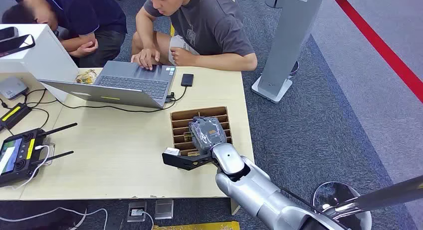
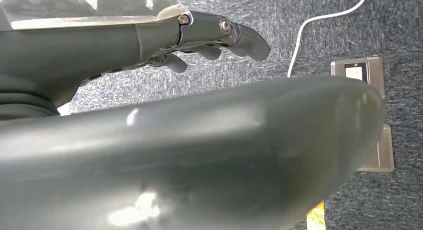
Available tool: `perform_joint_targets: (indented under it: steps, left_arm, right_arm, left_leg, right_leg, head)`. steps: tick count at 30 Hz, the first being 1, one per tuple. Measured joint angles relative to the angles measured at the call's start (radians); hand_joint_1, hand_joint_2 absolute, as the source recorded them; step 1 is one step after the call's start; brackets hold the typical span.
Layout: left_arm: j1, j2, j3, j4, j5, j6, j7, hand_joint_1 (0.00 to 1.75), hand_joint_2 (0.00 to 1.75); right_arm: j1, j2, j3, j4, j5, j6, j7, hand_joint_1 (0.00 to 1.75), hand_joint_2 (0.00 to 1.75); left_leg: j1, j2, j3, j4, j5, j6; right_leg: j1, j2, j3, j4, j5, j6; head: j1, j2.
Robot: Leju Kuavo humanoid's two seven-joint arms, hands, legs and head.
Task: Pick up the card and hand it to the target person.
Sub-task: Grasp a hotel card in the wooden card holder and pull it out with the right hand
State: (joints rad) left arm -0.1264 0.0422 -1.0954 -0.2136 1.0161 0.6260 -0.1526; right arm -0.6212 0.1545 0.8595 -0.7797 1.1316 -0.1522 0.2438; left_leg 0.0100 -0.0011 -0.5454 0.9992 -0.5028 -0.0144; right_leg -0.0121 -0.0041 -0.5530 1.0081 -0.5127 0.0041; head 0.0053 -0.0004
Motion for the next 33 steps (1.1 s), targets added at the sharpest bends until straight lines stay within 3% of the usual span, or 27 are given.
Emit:
perform_joint_targets:
  steps: [11, 33]
  left_arm:
    - [0.000, 0.001, -0.009, 0.000, -0.001, -0.001, -0.004, 0.00, 0.00]
    - [0.001, 0.002, -0.012, 0.000, -0.001, -0.010, -0.021, 0.00, 0.00]
  right_arm:
    - [0.001, 0.000, 0.002, 0.001, 0.004, -0.001, 0.001, 1.43, 1.75]
    - [0.004, -0.017, -0.030, -0.077, -0.007, -0.028, -0.006, 1.44, 1.75]
  left_leg:
    - [0.000, 0.000, 0.000, 0.000, 0.000, 0.000]
    - [0.000, 0.000, 0.000, 0.000, 0.000, 0.000]
  right_leg:
    - [0.000, 0.000, 0.000, 0.000, 0.000, 0.000]
    - [0.000, 0.000, 0.000, 0.000, 0.000, 0.000]
  head:
    - [0.000, 0.000]
    - [0.000, 0.000]
